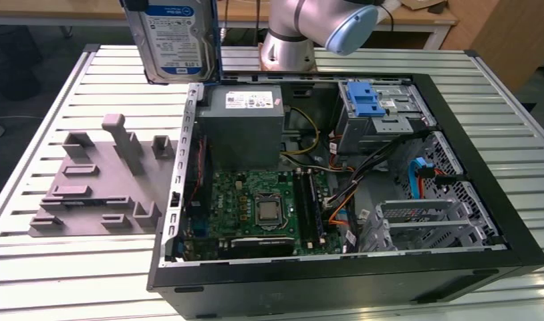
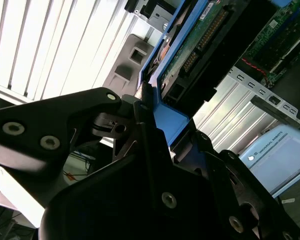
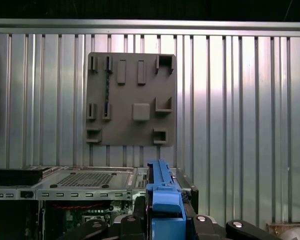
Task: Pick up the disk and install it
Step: 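Pick up the disk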
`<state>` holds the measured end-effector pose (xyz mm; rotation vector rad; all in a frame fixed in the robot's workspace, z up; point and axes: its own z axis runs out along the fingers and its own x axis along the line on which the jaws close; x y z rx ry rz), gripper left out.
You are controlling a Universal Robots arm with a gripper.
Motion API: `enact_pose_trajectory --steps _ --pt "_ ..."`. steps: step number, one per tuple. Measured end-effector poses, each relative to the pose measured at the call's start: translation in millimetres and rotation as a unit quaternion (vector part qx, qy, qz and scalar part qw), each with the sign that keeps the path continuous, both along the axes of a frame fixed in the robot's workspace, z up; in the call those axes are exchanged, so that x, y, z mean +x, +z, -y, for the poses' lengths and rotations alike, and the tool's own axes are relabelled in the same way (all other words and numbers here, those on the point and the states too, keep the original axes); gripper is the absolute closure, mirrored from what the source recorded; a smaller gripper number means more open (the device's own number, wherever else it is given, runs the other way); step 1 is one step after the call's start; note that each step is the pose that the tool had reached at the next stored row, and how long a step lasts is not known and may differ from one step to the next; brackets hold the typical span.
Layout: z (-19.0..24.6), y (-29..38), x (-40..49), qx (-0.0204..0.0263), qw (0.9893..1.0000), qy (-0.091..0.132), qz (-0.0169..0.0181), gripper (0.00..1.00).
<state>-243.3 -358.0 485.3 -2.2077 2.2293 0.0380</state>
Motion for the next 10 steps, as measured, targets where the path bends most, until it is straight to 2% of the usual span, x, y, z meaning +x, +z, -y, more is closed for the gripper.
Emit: enact_pose_trajectory --steps 6,7,10 --pt "0.6 0.0 0.9 0.0 1.0 0.0 0.0 0.64" --pt "1.9 0.0 0.9 0.0 1.0 0.0 0.0 0.64" --pt "10.6 0.0 0.8 0.0 1.0 0.0 0.0 0.64"
